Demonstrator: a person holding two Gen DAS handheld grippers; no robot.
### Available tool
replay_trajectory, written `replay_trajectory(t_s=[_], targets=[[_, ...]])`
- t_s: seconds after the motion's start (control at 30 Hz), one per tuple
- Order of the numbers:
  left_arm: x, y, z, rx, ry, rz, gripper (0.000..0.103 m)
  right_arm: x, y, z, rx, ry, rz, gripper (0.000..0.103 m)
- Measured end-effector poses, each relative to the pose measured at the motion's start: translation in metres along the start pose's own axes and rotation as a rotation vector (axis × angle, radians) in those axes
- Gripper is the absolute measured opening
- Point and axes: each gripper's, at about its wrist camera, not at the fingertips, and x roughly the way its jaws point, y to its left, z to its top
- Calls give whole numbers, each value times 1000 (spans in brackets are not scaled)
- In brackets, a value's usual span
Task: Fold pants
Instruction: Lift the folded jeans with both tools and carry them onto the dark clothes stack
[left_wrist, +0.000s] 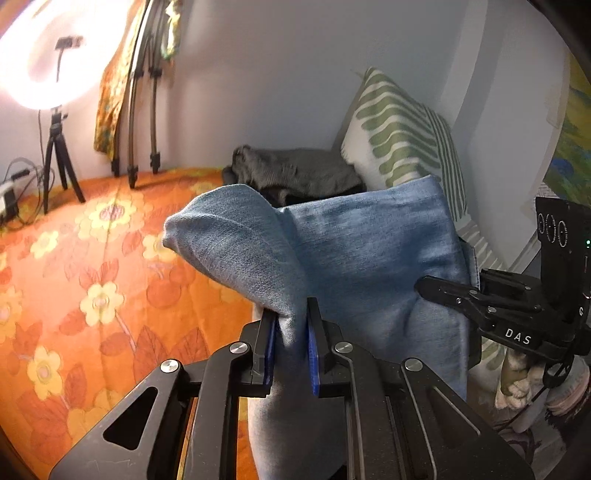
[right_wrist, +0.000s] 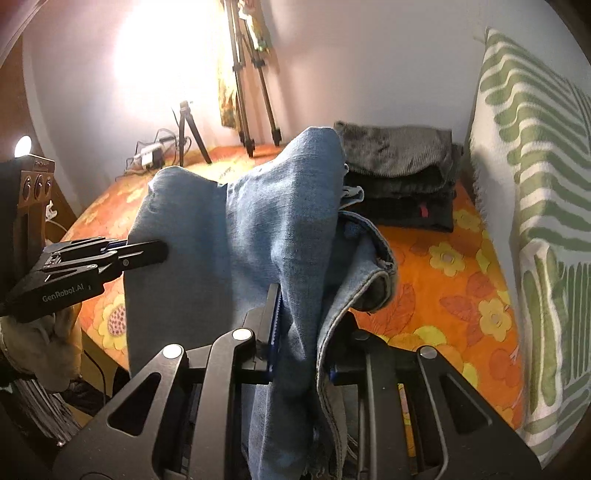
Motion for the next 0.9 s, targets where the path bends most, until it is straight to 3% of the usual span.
replay_trajectory(t_s=[0.27, 0.5, 0.9], targets=[[-1, -10, 43, 40, -52, -17, 12, -21, -10, 42, 5, -80, -38, 19], [17, -18, 109, 49, -100, -42, 12, -29, -42, 99, 17, -163, -64, 19], [84, -14, 205, 64, -155, -33, 12, 16, -110, 204, 20, -212, -88, 19]])
